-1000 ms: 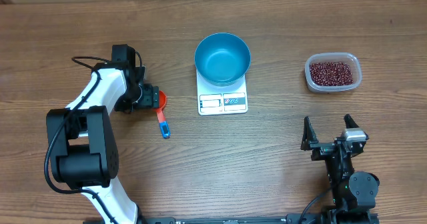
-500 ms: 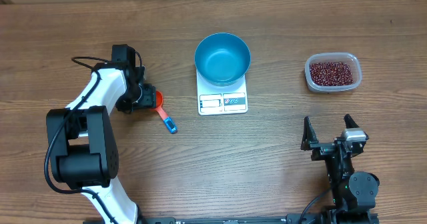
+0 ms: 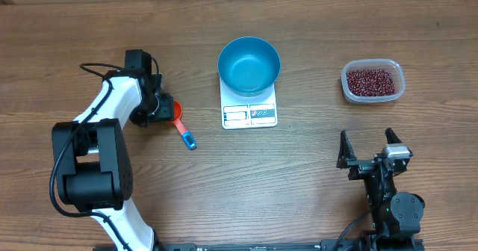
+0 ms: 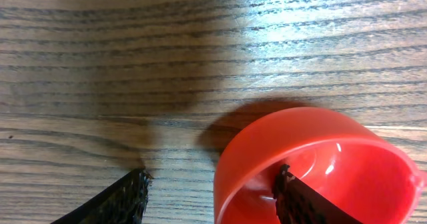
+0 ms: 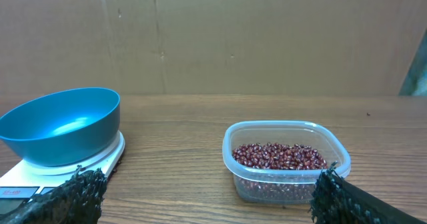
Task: Scoop item into bowl and weigh 150g on scale
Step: 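Close the left gripper on the red scoop's rim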
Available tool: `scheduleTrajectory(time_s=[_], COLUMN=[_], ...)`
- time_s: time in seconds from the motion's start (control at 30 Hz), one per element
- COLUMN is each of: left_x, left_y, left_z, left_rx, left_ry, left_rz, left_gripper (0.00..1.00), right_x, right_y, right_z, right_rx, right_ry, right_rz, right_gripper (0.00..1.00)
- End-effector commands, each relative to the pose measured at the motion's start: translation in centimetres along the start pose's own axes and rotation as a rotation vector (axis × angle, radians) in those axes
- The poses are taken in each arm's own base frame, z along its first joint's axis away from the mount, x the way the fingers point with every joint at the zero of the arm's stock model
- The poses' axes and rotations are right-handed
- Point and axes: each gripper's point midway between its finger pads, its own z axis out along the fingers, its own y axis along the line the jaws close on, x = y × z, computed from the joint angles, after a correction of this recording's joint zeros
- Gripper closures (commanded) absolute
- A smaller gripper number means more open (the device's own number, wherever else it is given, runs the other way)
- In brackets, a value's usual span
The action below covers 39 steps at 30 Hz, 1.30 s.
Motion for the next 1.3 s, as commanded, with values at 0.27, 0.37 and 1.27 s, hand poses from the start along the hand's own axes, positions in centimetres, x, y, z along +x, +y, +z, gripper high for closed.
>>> scheduleTrajectory(time_s=[0.27, 0.37, 1.27], left_x=[0.32, 0.33, 0.31], left_y=[-0.05, -0.05, -0.04], left_z=[0.54, 0.54, 0.54], left_rx=[0.001, 0.001, 0.001], left_ry=[0.015, 0.015, 0.015], left_rz=[-0.006, -0.006, -0.006], left_gripper=[0.43, 0.48, 0.96], right_x=[0.14, 0.14, 0.14], right_y=[-0.19, -0.19, -0.19], right_z=[0.01, 0.01, 0.01], right_rx=[0.011, 0.011, 0.011], right_ry=[-0.006, -0.006, -0.006], right_rz=[-0.005, -0.005, -0.005], right_gripper=[0.00, 0.00, 0.00])
